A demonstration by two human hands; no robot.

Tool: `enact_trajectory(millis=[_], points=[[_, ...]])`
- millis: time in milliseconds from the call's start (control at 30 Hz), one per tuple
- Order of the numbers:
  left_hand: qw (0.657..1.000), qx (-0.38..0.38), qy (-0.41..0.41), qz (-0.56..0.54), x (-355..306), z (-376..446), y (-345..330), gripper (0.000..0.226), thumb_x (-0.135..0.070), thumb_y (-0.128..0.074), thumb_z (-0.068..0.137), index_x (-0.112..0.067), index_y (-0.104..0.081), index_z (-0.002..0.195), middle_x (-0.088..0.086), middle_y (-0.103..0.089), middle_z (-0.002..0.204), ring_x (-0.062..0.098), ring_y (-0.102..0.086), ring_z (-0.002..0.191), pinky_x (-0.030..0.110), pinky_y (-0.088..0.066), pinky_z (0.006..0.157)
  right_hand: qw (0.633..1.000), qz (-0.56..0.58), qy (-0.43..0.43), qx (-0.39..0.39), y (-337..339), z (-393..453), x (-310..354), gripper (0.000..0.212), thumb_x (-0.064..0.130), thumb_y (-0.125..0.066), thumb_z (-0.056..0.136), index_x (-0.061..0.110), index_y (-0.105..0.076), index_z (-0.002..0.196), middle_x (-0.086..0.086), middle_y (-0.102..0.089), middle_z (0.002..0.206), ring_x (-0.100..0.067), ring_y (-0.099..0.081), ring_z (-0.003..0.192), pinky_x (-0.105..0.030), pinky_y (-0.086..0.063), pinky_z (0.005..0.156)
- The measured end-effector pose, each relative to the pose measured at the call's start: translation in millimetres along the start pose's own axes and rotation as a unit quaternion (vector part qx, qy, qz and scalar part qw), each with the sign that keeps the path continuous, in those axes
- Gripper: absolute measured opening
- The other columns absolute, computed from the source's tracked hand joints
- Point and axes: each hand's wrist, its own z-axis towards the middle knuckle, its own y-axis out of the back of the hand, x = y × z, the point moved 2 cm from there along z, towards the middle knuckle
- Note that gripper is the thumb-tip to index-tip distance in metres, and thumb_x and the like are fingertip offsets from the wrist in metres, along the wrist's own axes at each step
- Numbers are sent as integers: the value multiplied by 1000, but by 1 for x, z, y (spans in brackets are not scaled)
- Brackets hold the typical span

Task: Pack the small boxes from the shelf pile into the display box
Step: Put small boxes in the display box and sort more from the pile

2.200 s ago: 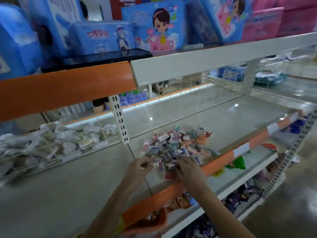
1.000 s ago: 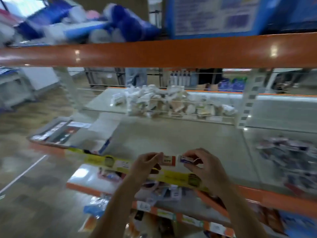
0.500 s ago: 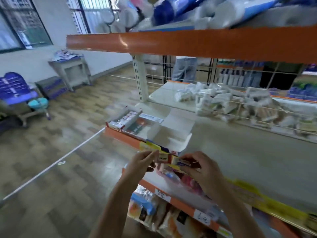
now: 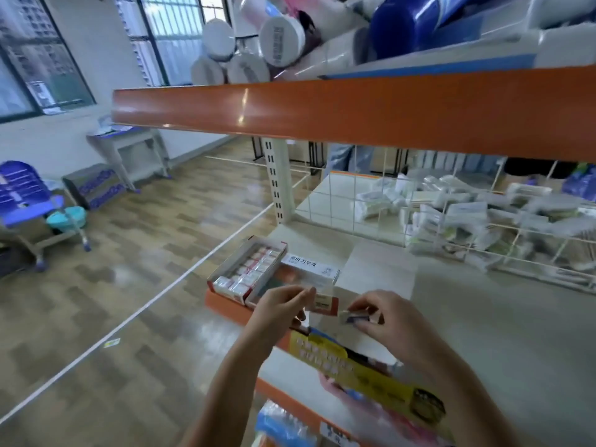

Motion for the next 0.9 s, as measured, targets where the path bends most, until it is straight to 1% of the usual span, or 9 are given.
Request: enact_trajectory(millis=[33, 133, 200, 367, 400, 500, 633, 767, 900], points=[[1000, 15, -5, 3, 1, 5, -2, 23, -29, -59, 90, -27, -73, 73, -11, -64, 60, 2, -53, 54, 18, -44, 53, 1000, -9, -7, 9, -1, 3, -3, 16, 16, -69, 81, 25, -67, 94, 21, -54, 79, 20, -49, 78, 0, -34, 67], [998, 51, -12, 19, 6, 19, -6, 21, -29, -57, 91, -22, -74, 79, -7, -67, 67, 3, -53, 57, 18, -43, 55, 998, -35, -48, 20, -2, 9, -13, 14, 22, -63, 85, 26, -65, 98, 19, -54, 85, 12, -49, 75, -2, -35, 64], [997, 67, -17, 35, 7, 26, -6, 22, -28, -56, 92, -19, -73, 82, -7, -66, 65, 3, -51, 55, 18, -41, 54, 995, -56, -81, 35, -3, 11, -17, 13, 23, -61, 86, 27, -63, 99, 17, -54, 89, 8, -49, 76, -5, -37, 62], [992, 96, -45, 74, 6, 40, 0, 19, -28, -55, 92, -28, -70, 81, -14, -64, 61, 2, -51, 55, 18, -41, 53, 980, -101, -141, 98, -15, 11, -18, 8, 25, -60, 87, 27, -63, 94, 12, -61, 96, -2, -55, 86, -8, -36, 65], [991, 105, -45, 71, 7, 43, 1, 19, -28, -55, 92, -28, -70, 80, -14, -63, 60, 2, -51, 55, 18, -41, 53, 976, -105, -157, 105, -18, 11, -18, 7, 23, -60, 87, 26, -63, 93, 11, -61, 97, -3, -56, 86, -10, -38, 67], [988, 137, -39, 59, 9, 51, 3, 21, -26, -54, 92, -25, -70, 79, -13, -62, 59, 2, -51, 55, 17, -41, 52, 966, -93, -211, 115, -24, 11, -16, 7, 18, -61, 87, 22, -62, 92, 7, -61, 97, -7, -59, 83, -23, -50, 73], [982, 182, -29, 49, 12, 60, 6, 19, -28, -54, 92, -26, -70, 83, -11, -62, 59, 1, -51, 56, 15, -41, 53, 960, -69, -245, 115, -30, 11, -12, 16, 15, -61, 88, 23, -62, 102, 13, -57, 93, -2, -57, 78, -15, -47, 60], [975, 214, -23, 45, 15, 67, 7, 18, -27, -53, 92, -25, -70, 84, -12, -62, 59, -1, -50, 54, 13, -41, 52, 956, -65, -258, 122, -33, 11, -9, 15, 15, -62, 88, 22, -65, 101, 11, -61, 100, -3, -59, 84, -13, -46, 63], [967, 251, -10, 40, 19, 68, 7, 19, -24, -52, 93, -20, -70, 87, -12, -64, 62, -1, -51, 55, 13, -43, 53, 955, -39, -272, 112, -32, 8, -9, 14, 18, -62, 89, 25, -65, 101, 21, -55, 86, 4, -57, 79, -11, -47, 67]])
